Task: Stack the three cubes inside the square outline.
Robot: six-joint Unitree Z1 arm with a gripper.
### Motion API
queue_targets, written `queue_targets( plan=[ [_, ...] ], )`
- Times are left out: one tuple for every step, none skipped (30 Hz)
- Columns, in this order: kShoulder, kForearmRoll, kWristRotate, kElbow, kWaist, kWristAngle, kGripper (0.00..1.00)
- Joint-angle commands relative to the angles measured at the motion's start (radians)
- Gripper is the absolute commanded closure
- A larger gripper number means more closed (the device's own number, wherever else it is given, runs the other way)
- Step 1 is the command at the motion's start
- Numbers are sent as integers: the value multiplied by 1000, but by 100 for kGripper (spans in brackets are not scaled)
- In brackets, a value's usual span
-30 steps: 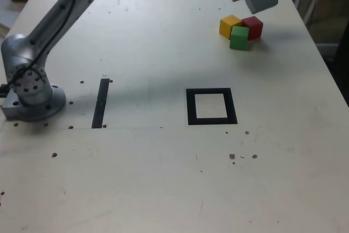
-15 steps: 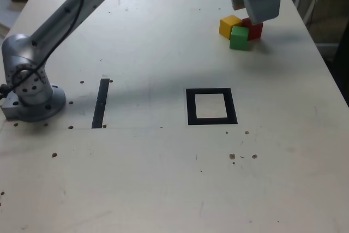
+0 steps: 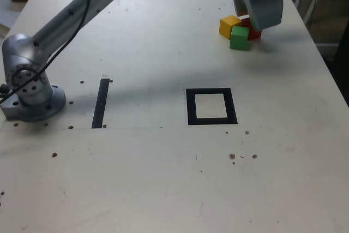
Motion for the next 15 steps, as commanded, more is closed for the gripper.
queue_targets(
  plan=[
    [9, -4, -2, -13, 0, 1, 4],
    [11, -4, -2, -15, 0, 1, 5],
    [12, -4, -2, -16, 0, 1, 5],
    [12, -3, -2, -18, 0, 1, 6],
    [12, -1, -2, -18, 0, 1, 6],
    [12, 0, -2, -19, 0, 1, 7],
    [13, 2, -2, -19, 0, 1, 8],
    [13, 3, -2, -19, 0, 1, 9],
    [14, 5, -2, -19, 0, 1, 9],
    [15, 6, -2, -19, 1, 1, 10],
    [16, 7, -1, -20, 1, 1, 11],
    [17, 7, -1, -21, 1, 1, 12],
    [19, 8, -1, -22, 2, 0, 13],
    [21, 8, -1, -23, 2, 0, 13],
    [22, 9, 0, -25, 3, 0, 14]
  ],
)
